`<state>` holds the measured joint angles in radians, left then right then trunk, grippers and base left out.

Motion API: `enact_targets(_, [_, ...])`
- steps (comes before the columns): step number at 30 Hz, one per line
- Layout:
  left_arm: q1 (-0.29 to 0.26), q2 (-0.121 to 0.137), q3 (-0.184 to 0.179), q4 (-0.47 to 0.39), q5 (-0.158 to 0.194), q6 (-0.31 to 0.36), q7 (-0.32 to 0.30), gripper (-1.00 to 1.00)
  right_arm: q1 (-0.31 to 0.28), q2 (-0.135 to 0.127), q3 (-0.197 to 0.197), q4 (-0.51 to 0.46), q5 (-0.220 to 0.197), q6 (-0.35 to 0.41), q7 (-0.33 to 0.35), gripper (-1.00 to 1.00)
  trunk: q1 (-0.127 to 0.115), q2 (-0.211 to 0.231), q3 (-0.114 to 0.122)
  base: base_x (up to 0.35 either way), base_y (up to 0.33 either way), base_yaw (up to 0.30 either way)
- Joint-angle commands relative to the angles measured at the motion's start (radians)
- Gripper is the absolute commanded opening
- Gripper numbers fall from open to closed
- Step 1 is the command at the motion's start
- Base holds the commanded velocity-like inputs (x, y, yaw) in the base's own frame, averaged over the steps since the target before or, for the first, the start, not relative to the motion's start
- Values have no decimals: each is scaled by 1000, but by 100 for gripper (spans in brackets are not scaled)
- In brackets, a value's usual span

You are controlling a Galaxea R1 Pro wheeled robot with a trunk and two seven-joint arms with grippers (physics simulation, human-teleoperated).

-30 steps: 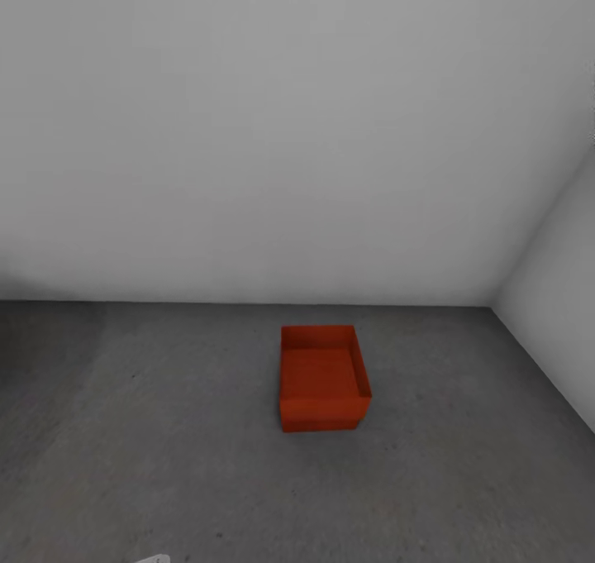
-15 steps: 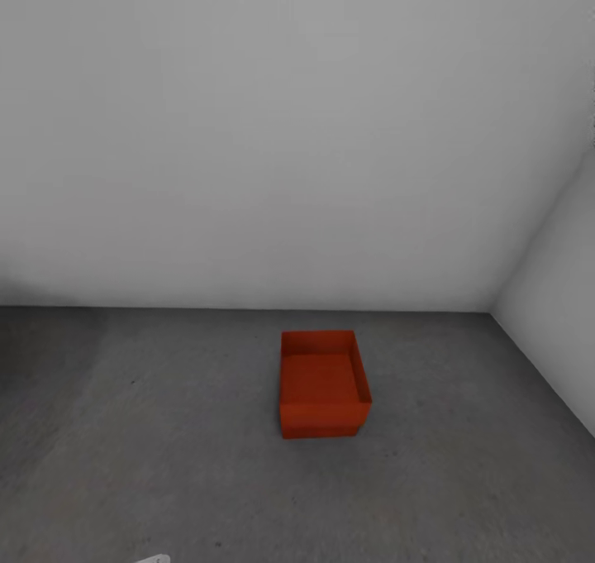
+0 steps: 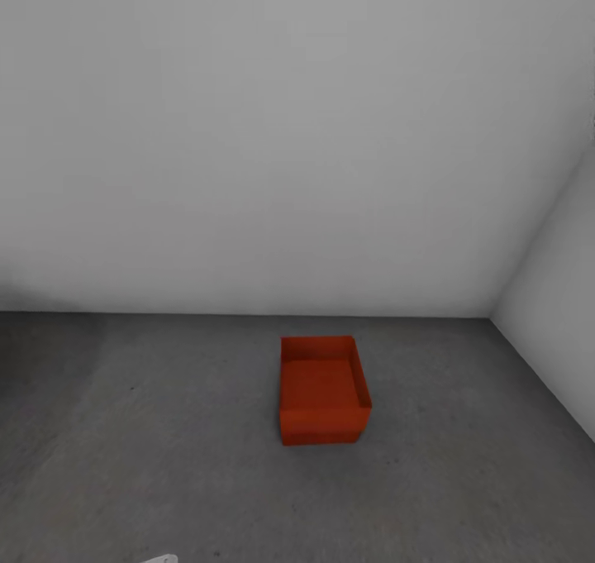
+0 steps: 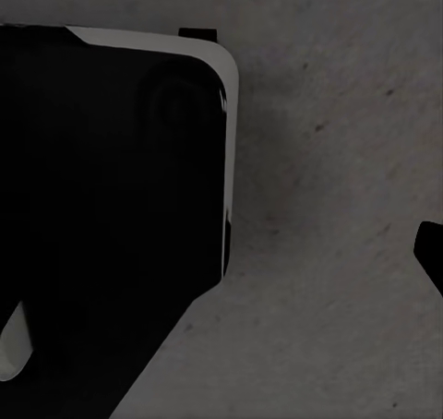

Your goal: Move the two storage containers from the living room to the garage. In the garage, place one container on the floor and stack the other container on top of it (either order is fine).

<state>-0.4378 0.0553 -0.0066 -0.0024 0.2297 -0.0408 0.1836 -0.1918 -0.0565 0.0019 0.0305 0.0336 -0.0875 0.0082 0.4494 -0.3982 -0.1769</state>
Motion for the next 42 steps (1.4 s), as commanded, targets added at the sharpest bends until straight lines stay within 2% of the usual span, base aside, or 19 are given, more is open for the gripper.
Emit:
enact_targets(1, [-1, -6, -1, 1, 7, -1, 0, 100, -1, 0, 0, 3, 3, -6, 1, 100, 1, -2, 0, 0, 0, 0])
enact_targets(3, [12, -14, -1, 3, 8, 5, -3, 100, -1, 0, 0, 3, 3, -6, 1, 100, 1, -2, 3, 0, 0, 0])
enact_targets(6, [65, -17, -1, 2, 6, -2, -4, 100, -1, 0, 0, 3, 3, -6, 1, 100, 1, -2, 8, 0, 0, 0])
enact_targets(10, [133, -14, -1, 2, 8, -5, -4, 100, -1, 0, 0, 3, 3, -6, 1, 100, 1, -2, 14, 0, 0, 0])
enact_targets(13, [161, -13, -1, 2, 8, -5, -4, 100, -1, 0, 0, 3, 3, -6, 1, 100, 1, -2, 19, 0, 0, 0])
enact_targets(19, [176, -9, -2, 2, 5, -8, -4, 100, -1, 1, -2, 3, 3, -6, 1, 100, 1, -2, 29, 0, 0, 0])
enact_targets(42, [177, -14, -4, -2, 3, -7, -3, 100, -1, 0, -5, 3, 3, -5, 1, 100, 1, -2, 66, 0, 0, 0])
